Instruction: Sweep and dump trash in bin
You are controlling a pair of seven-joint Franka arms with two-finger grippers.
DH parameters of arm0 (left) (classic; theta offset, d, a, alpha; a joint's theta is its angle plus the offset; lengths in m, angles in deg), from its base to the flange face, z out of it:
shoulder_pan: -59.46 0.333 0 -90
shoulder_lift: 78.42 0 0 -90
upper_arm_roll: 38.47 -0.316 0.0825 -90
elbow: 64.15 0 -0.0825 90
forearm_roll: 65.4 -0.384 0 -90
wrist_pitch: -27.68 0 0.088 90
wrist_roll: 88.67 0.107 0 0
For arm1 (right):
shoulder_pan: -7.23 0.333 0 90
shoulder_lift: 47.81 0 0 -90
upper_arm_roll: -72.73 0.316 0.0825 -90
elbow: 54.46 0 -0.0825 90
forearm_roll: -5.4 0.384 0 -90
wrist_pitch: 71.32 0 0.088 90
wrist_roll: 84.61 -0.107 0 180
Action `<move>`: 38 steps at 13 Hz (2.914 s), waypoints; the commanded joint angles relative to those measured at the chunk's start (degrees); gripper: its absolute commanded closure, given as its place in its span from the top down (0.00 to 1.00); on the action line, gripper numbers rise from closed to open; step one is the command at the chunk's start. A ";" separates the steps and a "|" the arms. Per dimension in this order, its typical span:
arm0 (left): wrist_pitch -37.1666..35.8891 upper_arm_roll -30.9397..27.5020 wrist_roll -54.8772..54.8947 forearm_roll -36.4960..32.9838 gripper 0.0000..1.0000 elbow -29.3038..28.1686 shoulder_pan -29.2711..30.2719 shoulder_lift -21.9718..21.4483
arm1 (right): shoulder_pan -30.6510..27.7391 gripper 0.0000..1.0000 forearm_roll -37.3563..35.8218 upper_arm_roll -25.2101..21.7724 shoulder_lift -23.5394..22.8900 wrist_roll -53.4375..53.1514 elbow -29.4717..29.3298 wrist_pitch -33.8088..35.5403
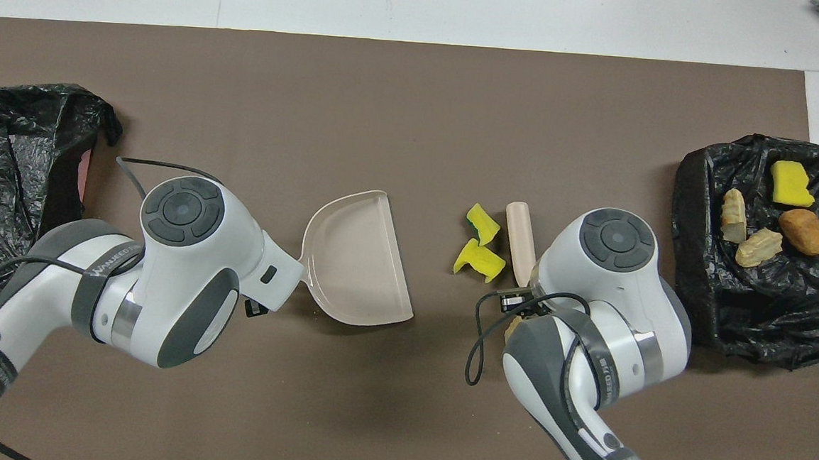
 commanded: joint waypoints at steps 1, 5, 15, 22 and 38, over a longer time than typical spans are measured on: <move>2.74 -0.44 -1.14 -0.54 0.00 -3.51 -1.44 -2.30 | 2.01 0.00 1.25 0.28 -2.63 -1.05 -3.51 0.16; 2.83 -0.44 -1.33 -0.54 0.00 -3.51 -1.35 -2.30 | 6.33 0.00 10.61 0.37 -4.92 0.00 -4.30 -3.44; 3.09 -0.44 -1.33 -0.63 0.00 -3.33 -1.44 -2.30 | 3.78 0.00 8.58 -0.51 3.24 -8.13 -8.71 16.92; 3.62 -0.36 0.87 -0.63 0.00 -4.91 -2.41 -3.18 | 3.87 0.00 4.07 -0.07 13.25 -37.94 5.60 17.83; 3.97 -0.36 1.13 -0.63 0.00 -5.97 -1.79 -3.53 | 10.19 0.00 8.20 0.37 -3.50 -35.97 -1.20 -5.64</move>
